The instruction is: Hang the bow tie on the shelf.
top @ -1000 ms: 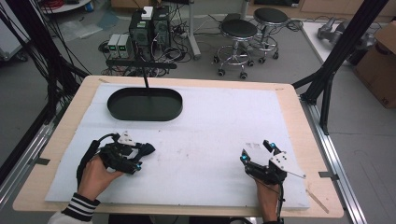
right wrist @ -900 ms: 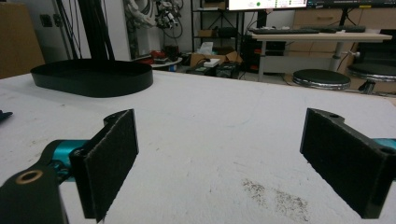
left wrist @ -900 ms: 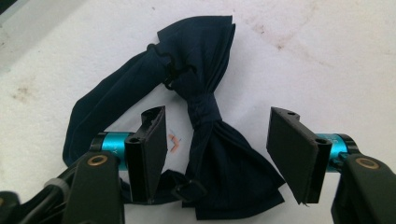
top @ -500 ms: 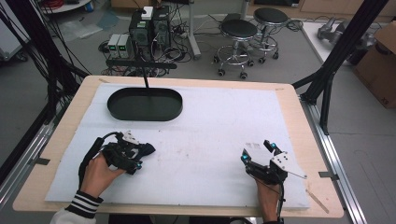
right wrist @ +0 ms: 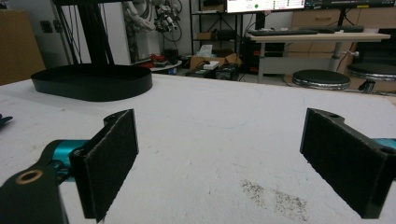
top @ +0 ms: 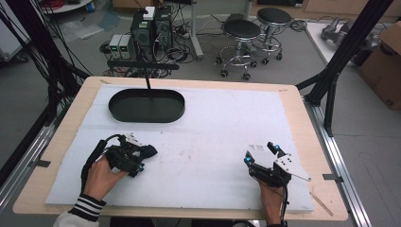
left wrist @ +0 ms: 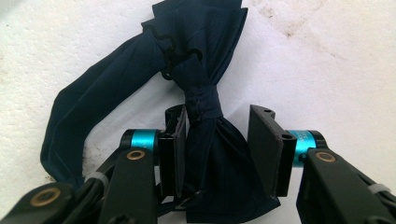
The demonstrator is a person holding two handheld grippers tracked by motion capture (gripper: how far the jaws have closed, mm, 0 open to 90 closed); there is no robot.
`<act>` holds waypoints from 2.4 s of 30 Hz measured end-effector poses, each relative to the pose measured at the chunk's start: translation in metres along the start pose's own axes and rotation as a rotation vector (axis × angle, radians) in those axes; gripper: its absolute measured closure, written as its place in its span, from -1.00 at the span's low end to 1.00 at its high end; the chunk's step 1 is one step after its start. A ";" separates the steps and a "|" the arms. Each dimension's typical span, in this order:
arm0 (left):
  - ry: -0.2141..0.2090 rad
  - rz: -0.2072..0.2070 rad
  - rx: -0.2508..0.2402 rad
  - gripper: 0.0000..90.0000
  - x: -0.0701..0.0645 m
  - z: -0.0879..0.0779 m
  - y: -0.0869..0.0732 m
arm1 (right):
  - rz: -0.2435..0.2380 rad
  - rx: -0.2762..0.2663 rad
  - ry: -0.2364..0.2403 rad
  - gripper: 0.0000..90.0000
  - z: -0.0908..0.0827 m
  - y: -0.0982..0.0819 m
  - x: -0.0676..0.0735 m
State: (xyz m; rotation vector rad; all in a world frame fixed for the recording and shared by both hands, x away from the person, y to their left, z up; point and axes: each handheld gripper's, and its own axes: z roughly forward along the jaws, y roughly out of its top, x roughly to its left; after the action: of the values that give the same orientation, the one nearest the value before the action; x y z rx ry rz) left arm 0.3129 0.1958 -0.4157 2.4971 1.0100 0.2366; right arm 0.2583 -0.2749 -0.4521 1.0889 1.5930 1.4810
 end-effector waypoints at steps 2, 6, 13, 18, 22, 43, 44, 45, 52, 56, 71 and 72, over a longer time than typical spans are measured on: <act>0.005 -0.004 -0.003 0.30 -0.001 0.000 0.000 | 0.001 -0.001 -0.001 -0.77 0.000 0.000 0.000; 0.015 -0.005 -0.011 0.46 -0.001 -0.001 -0.001 | 0.001 0.000 0.001 -0.77 0.000 0.000 0.000; 0.024 0.000 -0.023 0.64 -0.001 -0.003 -0.003 | 0.001 0.000 0.001 -0.77 0.000 0.000 0.000; 0.028 0.003 -0.038 0.66 -0.002 -0.003 -0.005 | 0.001 0.000 0.000 -0.77 0.000 0.000 0.000; 0.028 0.023 -0.042 0.66 -0.002 -0.004 -0.005 | 0.000 -0.002 0.001 -0.77 0.000 0.000 0.000; 0.072 0.020 -0.406 0.67 0.007 -0.037 -0.016 | -0.007 -0.004 0.001 -0.77 0.000 0.000 0.000; 0.071 0.023 -0.420 0.67 0.009 -0.038 -0.016 | -0.010 -0.003 0.001 -0.77 0.000 0.000 0.000; 0.069 0.035 -0.426 0.67 0.010 -0.040 -0.015 | -0.010 -0.003 0.001 -0.77 0.000 0.000 0.000; 0.072 0.051 -0.564 0.67 0.022 -0.052 -0.008 | -0.012 -0.004 0.001 -0.77 0.000 0.000 0.000; 0.112 0.049 -0.636 0.67 0.029 -0.057 -0.005 | -0.013 -0.004 0.001 -0.77 0.000 0.000 0.000; 0.118 0.050 -0.734 0.66 0.062 -0.075 0.016 | -0.008 -0.007 0.000 -0.77 0.000 0.000 0.000; 0.119 0.046 -0.739 0.66 0.064 -0.076 0.017 | -0.008 -0.007 0.000 -0.77 0.000 0.000 0.000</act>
State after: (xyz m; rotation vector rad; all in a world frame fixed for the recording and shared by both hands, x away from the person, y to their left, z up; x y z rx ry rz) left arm 0.3457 0.2541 -0.3407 1.8435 0.7265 0.6481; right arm 0.2583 -0.2748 -0.4522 1.0774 1.5896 1.4806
